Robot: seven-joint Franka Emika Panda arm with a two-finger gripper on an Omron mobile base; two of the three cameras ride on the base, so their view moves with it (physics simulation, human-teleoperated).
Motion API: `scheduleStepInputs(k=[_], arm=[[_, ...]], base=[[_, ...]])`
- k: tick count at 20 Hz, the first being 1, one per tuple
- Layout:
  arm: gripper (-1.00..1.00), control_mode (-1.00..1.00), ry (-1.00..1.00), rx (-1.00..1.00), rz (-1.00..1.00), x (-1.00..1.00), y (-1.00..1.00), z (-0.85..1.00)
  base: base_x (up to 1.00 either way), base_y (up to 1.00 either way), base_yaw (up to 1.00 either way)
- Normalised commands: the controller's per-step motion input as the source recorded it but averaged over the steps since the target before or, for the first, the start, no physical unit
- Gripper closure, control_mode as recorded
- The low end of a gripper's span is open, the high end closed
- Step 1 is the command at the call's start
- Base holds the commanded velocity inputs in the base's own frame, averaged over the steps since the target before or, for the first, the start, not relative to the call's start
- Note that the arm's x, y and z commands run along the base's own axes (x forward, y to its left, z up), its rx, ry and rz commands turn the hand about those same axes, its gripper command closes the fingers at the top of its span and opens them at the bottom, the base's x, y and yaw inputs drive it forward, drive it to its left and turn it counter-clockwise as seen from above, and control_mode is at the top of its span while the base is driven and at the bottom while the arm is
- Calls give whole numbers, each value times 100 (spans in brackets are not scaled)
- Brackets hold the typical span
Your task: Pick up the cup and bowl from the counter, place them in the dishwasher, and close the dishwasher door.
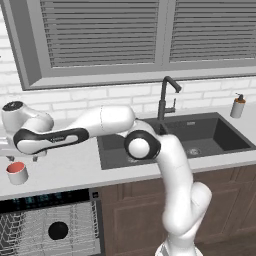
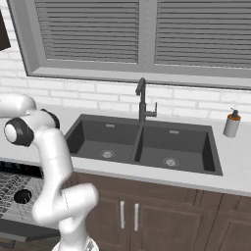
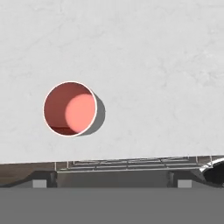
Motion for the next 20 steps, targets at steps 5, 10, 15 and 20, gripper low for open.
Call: scheduleStepInputs(k=[5,10,15,20], arm=[[-100,-100,0,-8,0,46,33,0],[-100,-100,0,-5,0,44,4,-15],[-100,-100,0,-3,1,27,2,-25],[-100,-100,0,0,3,0,17,-18]], base=[[0,0,0],[0,0,0],[0,0,0],[0,0,0]])
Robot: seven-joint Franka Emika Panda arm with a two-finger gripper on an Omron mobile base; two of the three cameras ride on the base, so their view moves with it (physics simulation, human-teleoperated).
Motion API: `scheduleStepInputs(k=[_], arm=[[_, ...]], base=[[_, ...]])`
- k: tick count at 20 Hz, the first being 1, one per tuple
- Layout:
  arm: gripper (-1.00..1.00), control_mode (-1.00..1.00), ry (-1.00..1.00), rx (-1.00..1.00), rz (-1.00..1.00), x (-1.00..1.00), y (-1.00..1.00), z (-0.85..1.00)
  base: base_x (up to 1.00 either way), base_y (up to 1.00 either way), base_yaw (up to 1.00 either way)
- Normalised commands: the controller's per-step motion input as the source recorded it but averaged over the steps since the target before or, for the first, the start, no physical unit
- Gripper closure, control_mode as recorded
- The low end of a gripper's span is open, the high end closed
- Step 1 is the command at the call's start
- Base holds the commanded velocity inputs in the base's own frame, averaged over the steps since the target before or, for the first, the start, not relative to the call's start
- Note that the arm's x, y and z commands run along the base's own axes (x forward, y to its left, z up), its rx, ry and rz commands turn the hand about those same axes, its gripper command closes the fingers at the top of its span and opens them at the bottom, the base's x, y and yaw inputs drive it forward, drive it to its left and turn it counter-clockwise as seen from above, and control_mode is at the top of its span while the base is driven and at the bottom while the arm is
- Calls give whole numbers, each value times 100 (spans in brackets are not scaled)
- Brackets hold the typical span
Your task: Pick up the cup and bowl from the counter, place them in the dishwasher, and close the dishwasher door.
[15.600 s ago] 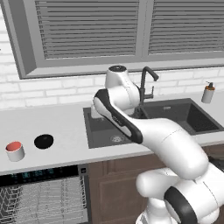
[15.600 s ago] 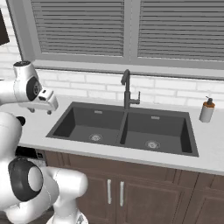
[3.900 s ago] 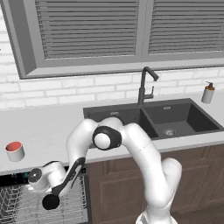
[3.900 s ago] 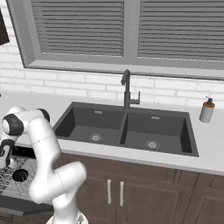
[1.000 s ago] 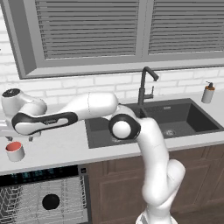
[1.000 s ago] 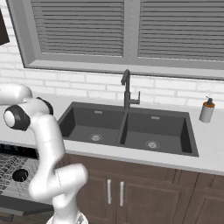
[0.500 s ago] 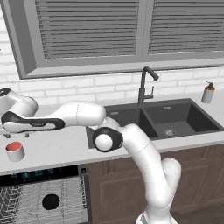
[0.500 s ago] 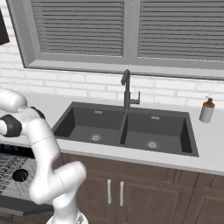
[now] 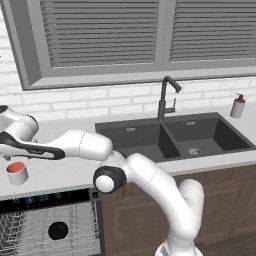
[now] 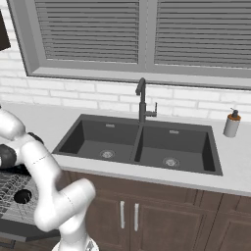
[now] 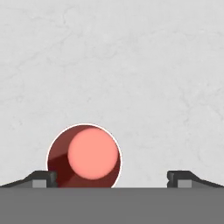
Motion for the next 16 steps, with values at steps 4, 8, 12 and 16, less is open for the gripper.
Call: scheduleStepInputs(k=[4,8,12,16], arm=[[-100,-100,1,0,1,0,6,-22],[-100,-100,0,0,0,5,-6,-31],[-100,-100,0,0,0,-38,-13,-23],[-100,-100,0,0,0,-41,-1,-14]], base=[[0,0,0],[0,0,0],[0,0,0],[0,0,0]])
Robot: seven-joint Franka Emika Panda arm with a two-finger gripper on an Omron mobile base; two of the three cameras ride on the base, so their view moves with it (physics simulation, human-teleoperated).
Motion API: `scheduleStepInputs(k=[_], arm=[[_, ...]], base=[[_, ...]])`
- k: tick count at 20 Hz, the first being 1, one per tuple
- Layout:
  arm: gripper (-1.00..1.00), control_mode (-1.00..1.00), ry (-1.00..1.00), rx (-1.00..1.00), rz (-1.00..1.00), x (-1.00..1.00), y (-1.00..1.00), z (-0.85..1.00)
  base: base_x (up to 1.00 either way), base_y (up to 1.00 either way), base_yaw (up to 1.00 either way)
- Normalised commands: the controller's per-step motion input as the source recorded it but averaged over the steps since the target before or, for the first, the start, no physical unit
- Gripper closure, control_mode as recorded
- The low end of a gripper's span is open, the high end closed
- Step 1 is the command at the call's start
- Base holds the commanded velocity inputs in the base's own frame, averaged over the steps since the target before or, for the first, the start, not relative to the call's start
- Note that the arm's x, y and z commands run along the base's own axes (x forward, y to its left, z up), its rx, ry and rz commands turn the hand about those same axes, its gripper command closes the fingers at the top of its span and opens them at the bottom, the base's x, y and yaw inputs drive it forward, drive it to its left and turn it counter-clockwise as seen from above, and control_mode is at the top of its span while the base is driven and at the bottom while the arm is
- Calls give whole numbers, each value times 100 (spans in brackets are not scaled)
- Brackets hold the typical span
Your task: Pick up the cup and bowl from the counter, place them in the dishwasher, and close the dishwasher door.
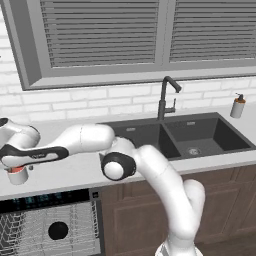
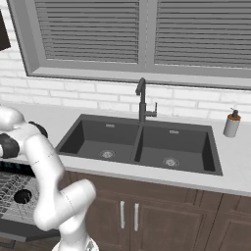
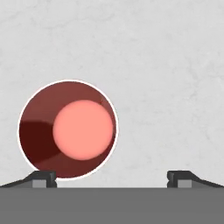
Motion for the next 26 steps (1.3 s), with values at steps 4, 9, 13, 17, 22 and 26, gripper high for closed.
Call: scheduleStepInputs(k=[4,9,13,17,22,26], arm=[[-100,-100,0,0,0,-1,-8,-16],[-100,-100,2,0,-5,17,-24,-11],[-100,-100,2,7,-6,36,-6,10],[-100,-100,6,5,0,24,0,38],[-100,-100,5,0,0,10,0,27],[-100,-100,7,0,0,8,4,2]], base=[[0,0,0],[0,0,0],[0,0,0],[0,0,0],[0,0,0],[0,0,0]])
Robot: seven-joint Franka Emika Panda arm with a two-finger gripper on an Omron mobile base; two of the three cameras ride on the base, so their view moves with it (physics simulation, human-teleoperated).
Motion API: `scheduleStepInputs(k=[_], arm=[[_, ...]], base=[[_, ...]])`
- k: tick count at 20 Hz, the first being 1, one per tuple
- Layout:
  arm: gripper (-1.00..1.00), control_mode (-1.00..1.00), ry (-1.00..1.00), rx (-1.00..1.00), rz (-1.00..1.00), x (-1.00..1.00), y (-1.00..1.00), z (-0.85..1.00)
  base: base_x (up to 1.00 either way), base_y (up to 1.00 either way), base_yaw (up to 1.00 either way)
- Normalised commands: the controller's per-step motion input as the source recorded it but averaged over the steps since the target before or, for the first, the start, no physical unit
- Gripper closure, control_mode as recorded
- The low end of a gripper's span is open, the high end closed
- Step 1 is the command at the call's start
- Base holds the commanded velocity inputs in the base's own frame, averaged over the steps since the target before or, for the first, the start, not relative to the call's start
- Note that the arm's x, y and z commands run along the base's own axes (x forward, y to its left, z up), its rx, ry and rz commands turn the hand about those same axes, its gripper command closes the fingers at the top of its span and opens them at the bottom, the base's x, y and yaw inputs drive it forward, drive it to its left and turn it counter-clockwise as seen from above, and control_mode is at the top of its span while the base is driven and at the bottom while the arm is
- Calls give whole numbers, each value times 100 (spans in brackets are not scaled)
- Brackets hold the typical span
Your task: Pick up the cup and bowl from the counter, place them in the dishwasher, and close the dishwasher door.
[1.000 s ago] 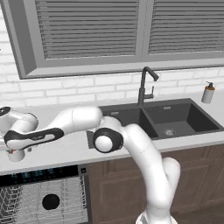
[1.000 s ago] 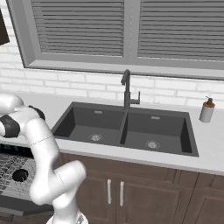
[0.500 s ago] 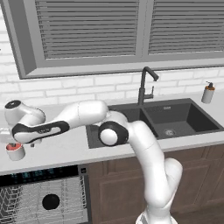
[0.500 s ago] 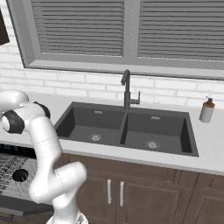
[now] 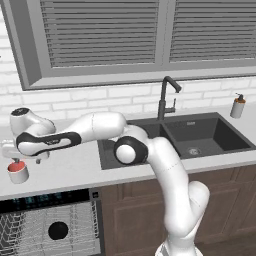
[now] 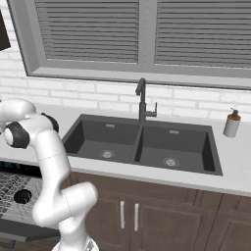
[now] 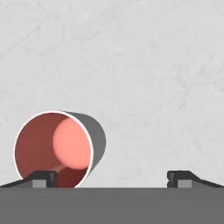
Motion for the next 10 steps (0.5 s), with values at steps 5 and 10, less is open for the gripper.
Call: scheduleStepInputs(k=[5,10], arm=[[-100,-100,3,-2,0,2,19,-4],[-100,-100,0,-2,0,3,25,-12]], base=[[0,0,0],[0,0,0]])
